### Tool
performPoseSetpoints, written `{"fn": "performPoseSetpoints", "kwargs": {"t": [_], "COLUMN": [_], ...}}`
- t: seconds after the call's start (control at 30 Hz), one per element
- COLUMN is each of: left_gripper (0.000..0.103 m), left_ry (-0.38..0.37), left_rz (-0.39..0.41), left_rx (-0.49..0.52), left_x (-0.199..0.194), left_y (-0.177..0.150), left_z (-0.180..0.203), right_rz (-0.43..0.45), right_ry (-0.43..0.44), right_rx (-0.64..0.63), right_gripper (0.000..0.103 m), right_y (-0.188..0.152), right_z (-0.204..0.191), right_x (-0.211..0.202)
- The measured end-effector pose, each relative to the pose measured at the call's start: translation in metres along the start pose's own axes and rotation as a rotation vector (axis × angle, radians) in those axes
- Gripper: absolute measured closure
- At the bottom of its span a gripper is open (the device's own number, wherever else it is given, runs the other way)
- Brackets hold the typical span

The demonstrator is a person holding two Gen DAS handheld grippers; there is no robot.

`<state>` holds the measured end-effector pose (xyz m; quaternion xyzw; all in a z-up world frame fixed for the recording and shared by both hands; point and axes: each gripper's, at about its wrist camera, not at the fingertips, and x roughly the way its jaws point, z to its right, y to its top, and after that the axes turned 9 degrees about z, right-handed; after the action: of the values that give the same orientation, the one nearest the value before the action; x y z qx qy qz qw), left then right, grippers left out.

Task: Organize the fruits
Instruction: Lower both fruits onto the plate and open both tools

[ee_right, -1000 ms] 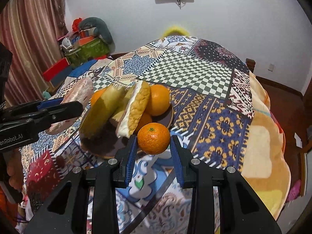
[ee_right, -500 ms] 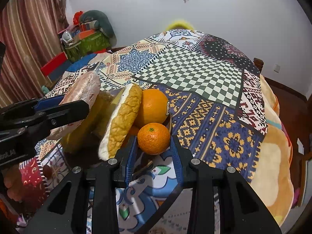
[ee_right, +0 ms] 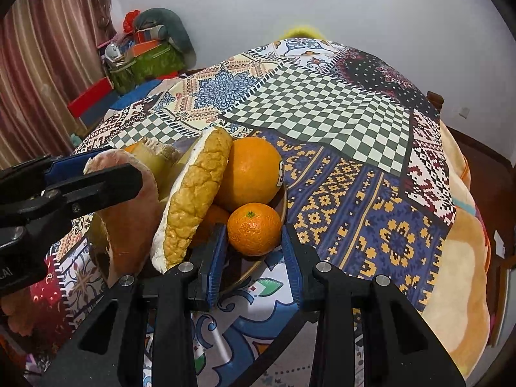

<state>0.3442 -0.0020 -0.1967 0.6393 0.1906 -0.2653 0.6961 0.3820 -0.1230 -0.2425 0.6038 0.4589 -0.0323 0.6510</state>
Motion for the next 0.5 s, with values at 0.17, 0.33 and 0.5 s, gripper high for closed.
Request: {"fn": "performPoseSetpoints", "kwargs": {"t": [0.17,0.33,0.5], "left_gripper": [0.061,0.061,0.061], "left_ry": [-0.002,0.004,0.018], "left_rz": [-0.002,0.016,0.041], "left_rx": [-0.006,-0.006,-0.009], "left_x": [-0.006,-0.022,-0.046], "left_y": [0.0,0.003,0.004], "left_z": [-0.001,-0.001,-0.003], "right_rz": [0.001,0.021,0.055], "right_ry": [-0.01,-0.024,-0.031], "right_rx": [0.001,0.003,0.006], "right_gripper": [0.062,0.061,0.061], "right_y": [0.001,0.002,0.004], "right_z": [0.001,0.001,-0.003], "right_x": [-0.003,-0.016,-0.039]}}
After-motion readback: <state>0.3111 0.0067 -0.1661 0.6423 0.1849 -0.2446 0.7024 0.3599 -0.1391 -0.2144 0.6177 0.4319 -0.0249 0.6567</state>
